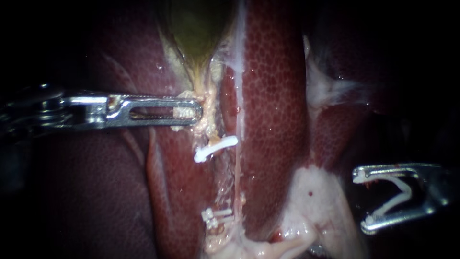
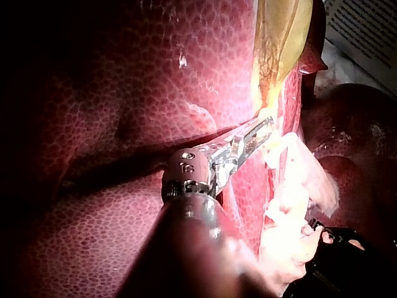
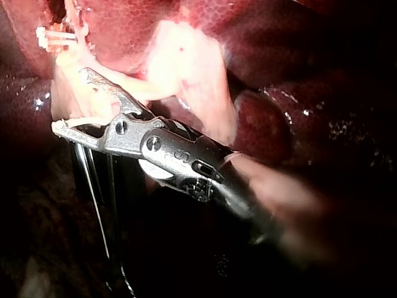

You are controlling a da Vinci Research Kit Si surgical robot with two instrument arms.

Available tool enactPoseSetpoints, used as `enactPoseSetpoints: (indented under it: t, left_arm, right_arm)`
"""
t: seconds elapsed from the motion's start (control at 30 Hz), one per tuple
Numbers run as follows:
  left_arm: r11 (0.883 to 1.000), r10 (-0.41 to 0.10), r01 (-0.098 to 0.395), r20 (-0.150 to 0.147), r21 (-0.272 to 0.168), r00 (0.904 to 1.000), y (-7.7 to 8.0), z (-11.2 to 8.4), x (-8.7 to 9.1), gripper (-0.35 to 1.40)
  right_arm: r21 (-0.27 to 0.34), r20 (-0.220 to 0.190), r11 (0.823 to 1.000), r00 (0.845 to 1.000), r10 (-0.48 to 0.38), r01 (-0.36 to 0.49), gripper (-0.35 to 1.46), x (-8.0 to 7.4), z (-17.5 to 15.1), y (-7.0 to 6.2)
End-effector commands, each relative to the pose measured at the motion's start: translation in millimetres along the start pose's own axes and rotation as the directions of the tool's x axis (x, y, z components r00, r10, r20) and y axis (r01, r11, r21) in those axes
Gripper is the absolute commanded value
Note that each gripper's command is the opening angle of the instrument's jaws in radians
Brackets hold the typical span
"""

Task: Clipping first clip right tube

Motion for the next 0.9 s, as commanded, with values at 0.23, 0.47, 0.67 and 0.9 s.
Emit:
enactPoseSetpoints:
  t: [0.23,0.47,0.67,0.9]
  left_arm:
    - [1.000,-0.001,0.001,-0.002,0.002,1.0000,0.0,-0.4,-0.2,-0.35]
    - [1.000,-0.011,0.011,0.000,-0.005,0.9999,0.1,-3.1,-2.3,-0.35]
    - [0.999,-0.031,0.031,0.032,-0.021,0.9990,0.1,-6.6,-5.5,-0.35]
    - [0.999,-0.021,0.023,0.068,-0.029,0.9975,0.0,-9.9,-7.9,-0.35]
  right_arm:
    - [-0.001,0.000,1.000,1.000,0.001,-0.001,0.60,0.0,0.1,0.0]
    - [-0.002,0.000,1.000,1.000,0.001,-0.001,0.60,0.1,0.3,0.1]
    - [-0.002,0.000,1.000,1.000,0.001,-0.001,0.60,0.1,0.3,0.1]
    - [-0.003,0.000,1.000,1.000,0.001,-0.001,0.60,0.2,0.4,0.1]
